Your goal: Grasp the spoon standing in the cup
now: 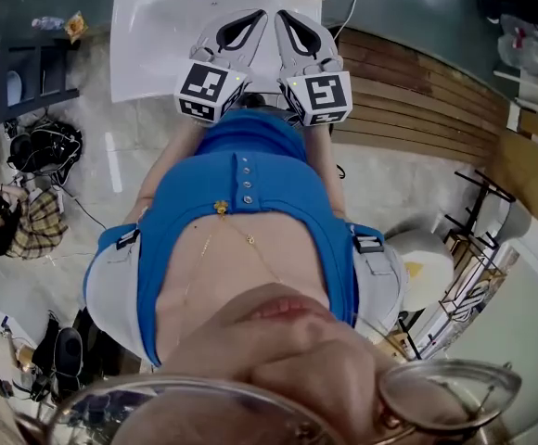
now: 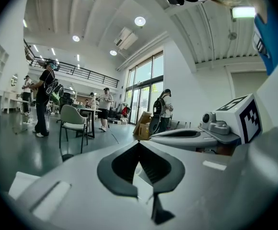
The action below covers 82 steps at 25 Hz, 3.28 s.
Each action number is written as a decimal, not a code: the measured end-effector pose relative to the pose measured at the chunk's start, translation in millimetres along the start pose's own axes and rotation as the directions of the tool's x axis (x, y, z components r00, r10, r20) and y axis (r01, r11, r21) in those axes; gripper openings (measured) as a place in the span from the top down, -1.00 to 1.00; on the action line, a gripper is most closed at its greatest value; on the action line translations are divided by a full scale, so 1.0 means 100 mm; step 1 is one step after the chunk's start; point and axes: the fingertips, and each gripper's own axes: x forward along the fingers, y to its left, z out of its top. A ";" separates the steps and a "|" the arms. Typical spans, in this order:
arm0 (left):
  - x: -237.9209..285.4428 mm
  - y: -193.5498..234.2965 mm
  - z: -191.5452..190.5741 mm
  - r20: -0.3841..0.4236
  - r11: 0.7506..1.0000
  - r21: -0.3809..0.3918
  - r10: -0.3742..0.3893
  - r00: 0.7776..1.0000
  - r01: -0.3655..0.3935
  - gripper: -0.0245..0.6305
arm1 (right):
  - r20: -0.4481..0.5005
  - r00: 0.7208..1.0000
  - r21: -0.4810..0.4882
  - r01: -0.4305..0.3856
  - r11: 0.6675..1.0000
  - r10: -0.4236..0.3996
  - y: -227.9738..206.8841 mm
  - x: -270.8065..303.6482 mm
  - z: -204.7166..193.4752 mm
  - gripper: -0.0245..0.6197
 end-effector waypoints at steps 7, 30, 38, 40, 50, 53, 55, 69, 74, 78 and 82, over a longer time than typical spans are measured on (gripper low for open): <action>0.16 -0.02 -0.03 -0.008 0.998 0.008 0.061 0.998 -0.061 0.93 | -0.007 0.997 0.001 -0.076 0.997 0.076 -0.17 0.05 -0.08 0.92; 0.30 0.18 0.02 -0.033 1.000 0.018 -0.024 0.999 0.024 0.93 | -0.005 1.000 0.019 0.001 1.000 -0.001 -0.24 0.28 -0.05 0.92; 0.25 0.21 0.00 -0.036 0.999 0.019 -0.042 0.998 0.043 0.93 | -0.013 1.000 0.019 0.028 0.999 -0.028 -0.20 0.28 -0.05 0.92; 0.24 0.23 0.02 -0.032 0.999 0.021 -0.042 0.999 0.043 0.93 | -0.015 0.999 0.015 0.032 0.999 -0.032 -0.19 0.30 -0.05 0.92; 0.26 0.34 0.05 -0.028 1.000 0.011 -0.023 0.999 0.023 0.93 | -0.040 0.999 0.007 0.035 0.999 -0.035 -0.27 0.41 -0.13 0.92; 0.24 0.34 0.05 -0.028 1.000 0.009 -0.018 0.999 0.018 0.93 | -0.050 0.998 0.002 0.032 0.999 -0.032 -0.29 0.42 -0.16 0.92; 0.24 0.35 0.05 -0.027 1.000 0.008 -0.011 1.000 0.011 0.93 | -0.058 0.998 -0.003 0.029 1.000 -0.029 -0.30 0.45 -0.18 0.92; 0.12 0.41 0.00 -0.027 1.000 0.003 0.030 0.999 -0.029 0.93 | -0.115 0.993 -0.039 0.012 0.999 -0.016 -0.42 0.58 -0.38 0.92; 0.10 0.44 -0.01 -0.030 0.999 -0.004 0.049 0.998 -0.049 0.93 | -0.135 0.991 -0.032 0.013 0.999 -0.017 -0.47 0.63 -0.46 0.92; 0.09 0.45 -0.06 -0.028 0.999 -0.008 0.048 0.998 -0.048 0.93 | -0.159 0.987 -0.039 0.013 0.999 -0.019 -0.53 0.67 -0.57 0.92; 0.05 0.48 -0.04 -0.029 0.998 -0.011 0.069 0.997 -0.069 0.93 | -0.187 0.982 -0.046 0.008 0.999 -0.016 -0.57 0.70 -0.65 0.92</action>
